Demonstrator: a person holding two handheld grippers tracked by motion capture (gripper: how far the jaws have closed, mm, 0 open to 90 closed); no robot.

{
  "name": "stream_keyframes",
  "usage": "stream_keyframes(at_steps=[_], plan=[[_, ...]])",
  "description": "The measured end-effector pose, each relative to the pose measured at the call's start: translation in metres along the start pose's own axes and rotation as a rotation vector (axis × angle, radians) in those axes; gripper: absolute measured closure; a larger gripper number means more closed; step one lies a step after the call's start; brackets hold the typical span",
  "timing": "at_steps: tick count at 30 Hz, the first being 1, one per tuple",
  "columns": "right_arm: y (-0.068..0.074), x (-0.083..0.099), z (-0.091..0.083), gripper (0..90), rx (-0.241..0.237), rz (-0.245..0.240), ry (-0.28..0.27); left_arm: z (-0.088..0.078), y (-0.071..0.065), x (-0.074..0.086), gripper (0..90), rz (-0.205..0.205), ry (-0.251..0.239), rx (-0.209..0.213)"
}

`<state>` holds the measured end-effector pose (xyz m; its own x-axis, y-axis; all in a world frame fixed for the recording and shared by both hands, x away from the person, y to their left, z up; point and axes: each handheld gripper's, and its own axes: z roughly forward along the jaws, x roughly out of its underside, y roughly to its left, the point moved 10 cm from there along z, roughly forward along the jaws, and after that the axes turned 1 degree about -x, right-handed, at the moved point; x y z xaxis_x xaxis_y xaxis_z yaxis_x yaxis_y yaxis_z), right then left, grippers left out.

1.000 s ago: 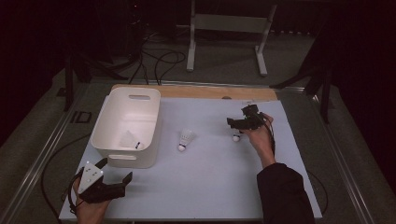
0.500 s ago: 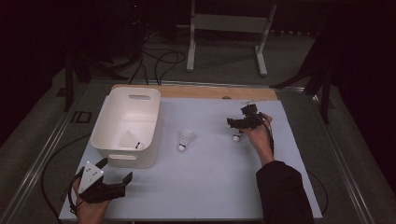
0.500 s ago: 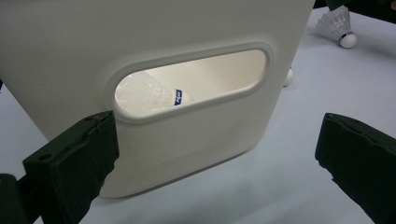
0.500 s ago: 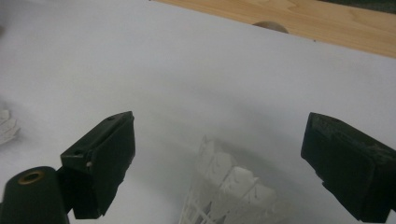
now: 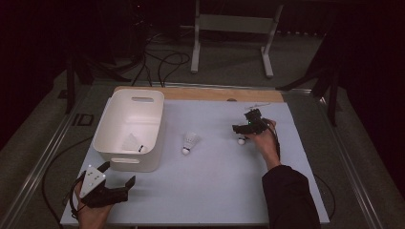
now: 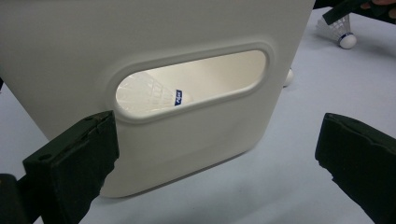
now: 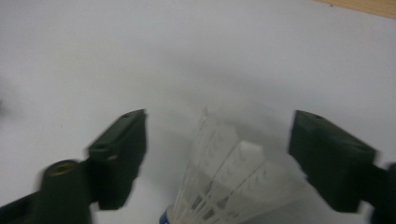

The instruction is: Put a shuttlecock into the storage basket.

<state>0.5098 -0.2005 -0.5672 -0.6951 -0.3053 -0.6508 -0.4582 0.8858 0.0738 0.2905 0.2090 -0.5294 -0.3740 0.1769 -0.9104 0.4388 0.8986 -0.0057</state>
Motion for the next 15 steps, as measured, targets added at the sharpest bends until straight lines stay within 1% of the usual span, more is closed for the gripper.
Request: stream_keyframes(at_steps=[3, 5, 8, 11, 13, 15], plan=[[0.005, 0.006, -0.002, 30.0, -0.010, -0.017, 0.019, 0.000, 0.000, 0.000, 0.0, 0.000, 0.000, 0.000], [0.007, 0.008, -0.006, 32.5, -0.012, -0.027, 0.019, 0.000, 0.000, 0.000, 0.0, 0.000, 0.000, 0.000], [0.012, 0.014, -0.012, 35.1, -0.023, -0.041, 0.038, 0.000, 0.000, 0.000, 0.0, 0.000, 0.000, 0.000], [0.020, 0.017, -0.020, 37.9, -0.044, -0.054, 0.029, 0.000, 0.000, 0.000, 0.1, 0.000, 0.000, 0.000], [0.024, 0.019, -0.025, 42.0, -0.052, -0.069, 0.022, 0.000, 0.000, 0.000, 0.1, 0.000, 0.001, -0.001], [0.030, 0.021, -0.031, 45.4, -0.070, -0.075, 0.023, 0.000, 0.000, 0.000, 0.0, 0.000, 0.002, -0.001]])
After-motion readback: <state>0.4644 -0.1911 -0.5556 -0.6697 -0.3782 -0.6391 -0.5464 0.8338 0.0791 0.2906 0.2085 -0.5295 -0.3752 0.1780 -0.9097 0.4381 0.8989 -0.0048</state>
